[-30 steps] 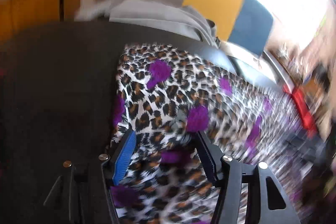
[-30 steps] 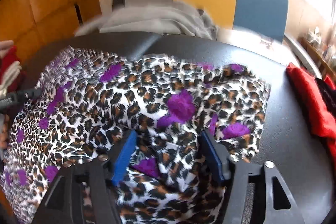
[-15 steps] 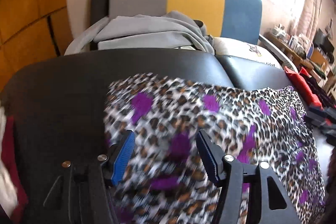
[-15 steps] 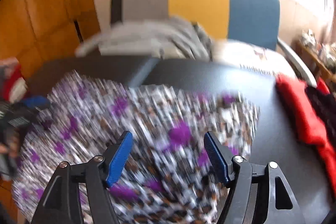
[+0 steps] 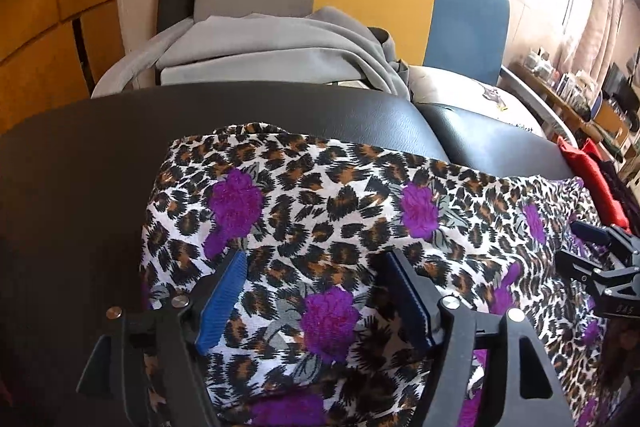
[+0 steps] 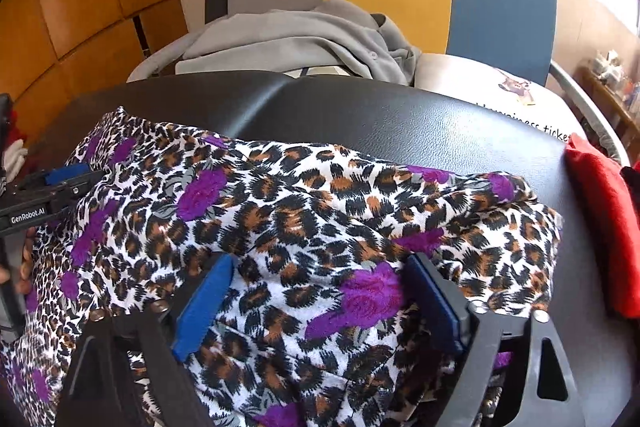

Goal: Fold clothes

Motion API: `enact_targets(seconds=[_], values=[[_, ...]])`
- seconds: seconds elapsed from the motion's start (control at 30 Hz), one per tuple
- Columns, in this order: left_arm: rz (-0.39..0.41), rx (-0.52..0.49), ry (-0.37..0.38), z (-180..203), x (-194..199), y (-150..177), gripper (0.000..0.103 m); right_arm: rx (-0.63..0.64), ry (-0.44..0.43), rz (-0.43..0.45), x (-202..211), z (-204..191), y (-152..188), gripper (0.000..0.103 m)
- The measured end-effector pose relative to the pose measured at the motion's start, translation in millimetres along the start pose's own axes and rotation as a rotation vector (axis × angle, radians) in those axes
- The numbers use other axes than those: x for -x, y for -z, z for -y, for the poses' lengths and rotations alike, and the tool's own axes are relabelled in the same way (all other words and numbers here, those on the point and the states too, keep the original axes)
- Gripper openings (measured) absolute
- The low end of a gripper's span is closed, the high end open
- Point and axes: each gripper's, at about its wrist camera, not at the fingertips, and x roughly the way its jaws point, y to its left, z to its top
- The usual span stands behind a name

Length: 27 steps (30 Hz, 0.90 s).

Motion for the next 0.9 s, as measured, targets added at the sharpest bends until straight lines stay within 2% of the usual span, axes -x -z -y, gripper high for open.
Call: enact_targets(seconds=[0.13,0.37,0.5,0.6,0.67,0.73,0.8,0.87,0.9], values=[[0.011,0.031,0.046,-7.6,-2.0,-0.7,0.073,-0.009,-0.026,0.005,0.4,4.6,2.9,0.094],[-0.014,0.008,0.041,-4.9,-6.4,-13.0,0.073,0.022,-0.02,-0.013,-1.3,-3.5,-14.5,0.103],[-0.028,0.026,0.042,-6.1,19.7,-10.3,0.073,0.023,-0.018,-0.018,14.2,-6.5,-15.4,0.102],[0.002,0.033,0.076,-9.2,54.0,8.7,0.073,0.022,-0.05,0.02,47.8,-14.2,-6.7,0.102],[0.0,0.028,0.091,-8.9,74.2,30.0,0.073,-0.001,-0.14,0.04,76.4,-18.9,9.7,0.102],[-0.015,0.02,0.101,-6.1,93.4,57.3,0.073,-0.01,-0.209,0.02,98.6,-24.8,38.2,0.102],[-0.033,-0.01,0.095,-2.0,107.8,82.7,0.073,0.005,-0.182,-0.026,104.2,-30.7,63.0,0.102],[-0.07,-0.068,0.035,2.8,113.7,112.2,0.073,-0.005,-0.137,-0.103,104.6,-32.7,98.2,0.103],[-0.069,-0.091,0.011,3.9,114.9,123.5,0.074,-0.001,-0.117,-0.093,106.8,-32.7,110.9,0.103]])
